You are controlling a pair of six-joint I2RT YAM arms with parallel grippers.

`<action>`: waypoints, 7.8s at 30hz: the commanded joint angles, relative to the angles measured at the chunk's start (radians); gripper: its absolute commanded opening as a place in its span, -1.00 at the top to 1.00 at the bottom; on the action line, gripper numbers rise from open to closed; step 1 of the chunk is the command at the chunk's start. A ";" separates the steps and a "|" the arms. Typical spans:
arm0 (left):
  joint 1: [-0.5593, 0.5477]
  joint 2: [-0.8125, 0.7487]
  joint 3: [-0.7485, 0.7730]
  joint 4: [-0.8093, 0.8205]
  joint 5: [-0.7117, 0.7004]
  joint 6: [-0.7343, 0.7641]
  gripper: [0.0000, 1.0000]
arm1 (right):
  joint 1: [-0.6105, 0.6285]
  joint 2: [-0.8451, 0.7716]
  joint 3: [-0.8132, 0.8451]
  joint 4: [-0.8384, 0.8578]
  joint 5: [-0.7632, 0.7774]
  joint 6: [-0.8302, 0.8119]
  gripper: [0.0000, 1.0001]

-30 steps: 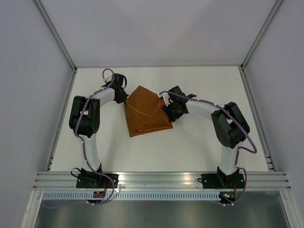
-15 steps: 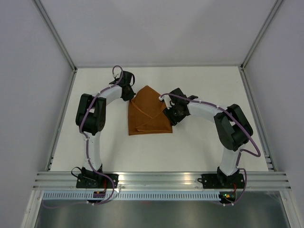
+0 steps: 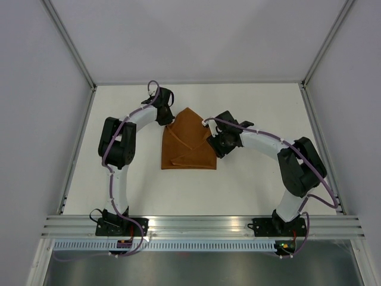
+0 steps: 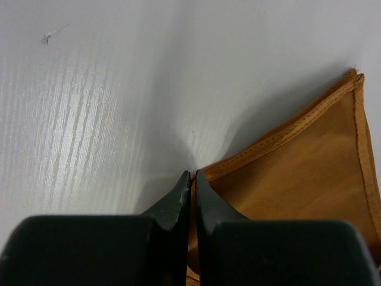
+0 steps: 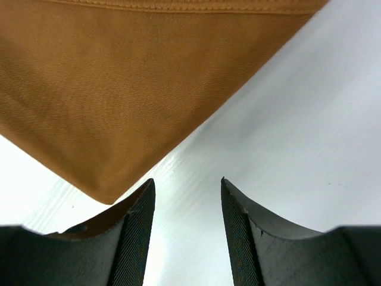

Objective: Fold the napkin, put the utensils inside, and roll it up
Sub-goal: Roll the napkin with the utensil

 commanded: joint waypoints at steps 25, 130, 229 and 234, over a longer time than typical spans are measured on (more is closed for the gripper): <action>0.054 -0.773 -0.441 0.162 0.151 0.127 0.01 | 0.087 -0.192 0.006 0.083 -0.049 -0.396 -0.11; -0.328 -1.401 -1.077 0.470 0.192 0.411 -0.23 | 0.067 0.529 0.397 -0.529 -0.488 -0.638 0.69; -0.486 -0.372 -0.757 0.515 0.709 0.962 0.95 | -0.152 0.293 0.352 -0.385 -0.611 -0.476 0.04; -0.430 -0.294 -0.689 0.457 0.833 0.928 0.95 | -0.207 0.227 0.296 -0.304 -0.629 -0.436 0.01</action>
